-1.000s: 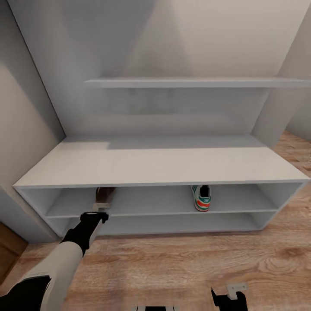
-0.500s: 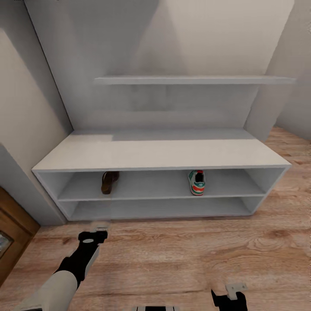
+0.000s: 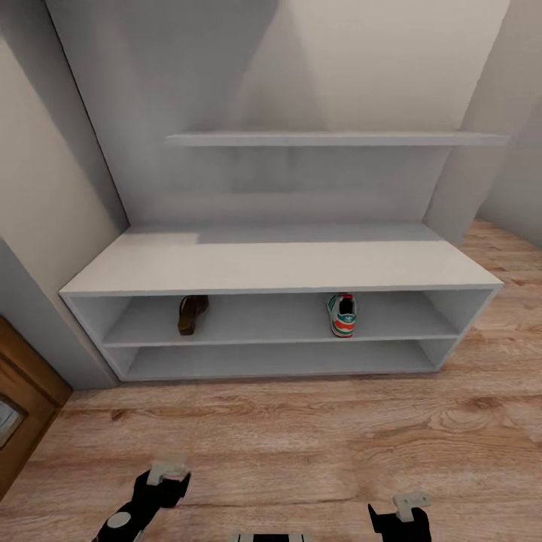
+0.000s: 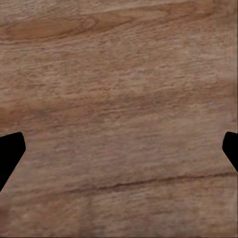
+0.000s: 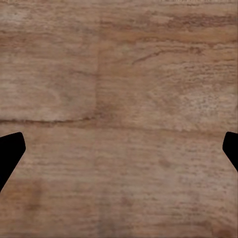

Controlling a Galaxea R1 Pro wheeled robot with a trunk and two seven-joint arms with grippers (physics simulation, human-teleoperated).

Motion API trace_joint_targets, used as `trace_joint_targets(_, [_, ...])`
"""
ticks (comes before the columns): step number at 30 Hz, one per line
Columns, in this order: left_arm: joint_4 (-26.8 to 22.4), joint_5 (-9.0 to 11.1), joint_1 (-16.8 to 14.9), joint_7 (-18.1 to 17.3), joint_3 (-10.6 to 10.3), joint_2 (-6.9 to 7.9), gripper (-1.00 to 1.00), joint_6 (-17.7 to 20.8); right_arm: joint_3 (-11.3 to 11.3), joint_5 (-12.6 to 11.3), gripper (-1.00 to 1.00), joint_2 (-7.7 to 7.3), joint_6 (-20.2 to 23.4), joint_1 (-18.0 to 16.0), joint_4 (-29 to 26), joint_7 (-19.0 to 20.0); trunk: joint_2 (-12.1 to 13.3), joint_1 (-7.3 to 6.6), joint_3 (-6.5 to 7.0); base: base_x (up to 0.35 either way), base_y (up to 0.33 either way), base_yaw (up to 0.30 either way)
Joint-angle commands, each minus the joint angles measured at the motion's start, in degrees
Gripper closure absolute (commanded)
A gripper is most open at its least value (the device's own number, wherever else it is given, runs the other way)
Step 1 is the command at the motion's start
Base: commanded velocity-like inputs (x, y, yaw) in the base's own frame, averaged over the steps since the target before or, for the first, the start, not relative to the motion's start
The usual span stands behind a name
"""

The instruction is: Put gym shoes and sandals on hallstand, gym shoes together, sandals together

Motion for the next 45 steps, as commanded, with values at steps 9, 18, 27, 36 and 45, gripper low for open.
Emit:
trace_joint_targets(9, [8.92, 5.77, 3.87, -7.39, 1.15, 4.58, -1.00, -6.45, 0.20, -0.16, -1.00, -0.04, -0.25, -0.03, -0.04, -0.02, -0.02, -0.01, -0.04, -0.001, 0.000, 0.000])
trace_joint_targets(18, [9.73, 6.95, 5.01, -6.77, 1.09, 4.61, -1.00, -8.06, 0.14, -4.02, -1.00, -0.92, -0.98, -0.03, 0.01, -2.41, -0.02, -0.01, 0.01, 0.000, 0.000, -0.039])
trace_joint_targets(27, [10.05, 7.02, 5.23, -6.75, 1.15, 4.49, -1.00, -10.81, 0.14, -7.10, -1.00, -1.25, -0.92, -0.02, 0.03, -2.78, -0.02, -0.01, 0.14, 0.000, 0.000, -0.267])
trace_joint_targets(36, [10.91, 7.03, 5.25, -6.74, 1.18, 4.60, -1.00, -11.08, 0.14, -7.50, -1.00, -1.31, -0.96, -0.04, 0.03, -2.80, -0.02, -0.01, 0.16, 0.000, 0.000, -0.289])
trace_joint_targets(45, [11.07, 7.02, 5.26, -6.75, 1.18, 4.54, -1.00, -11.22, -0.65, -7.56, -1.00, -1.35, -0.93, -0.03, 0.03, -2.80, -0.02, -0.01, 0.16, 0.000, 0.000, -0.298])
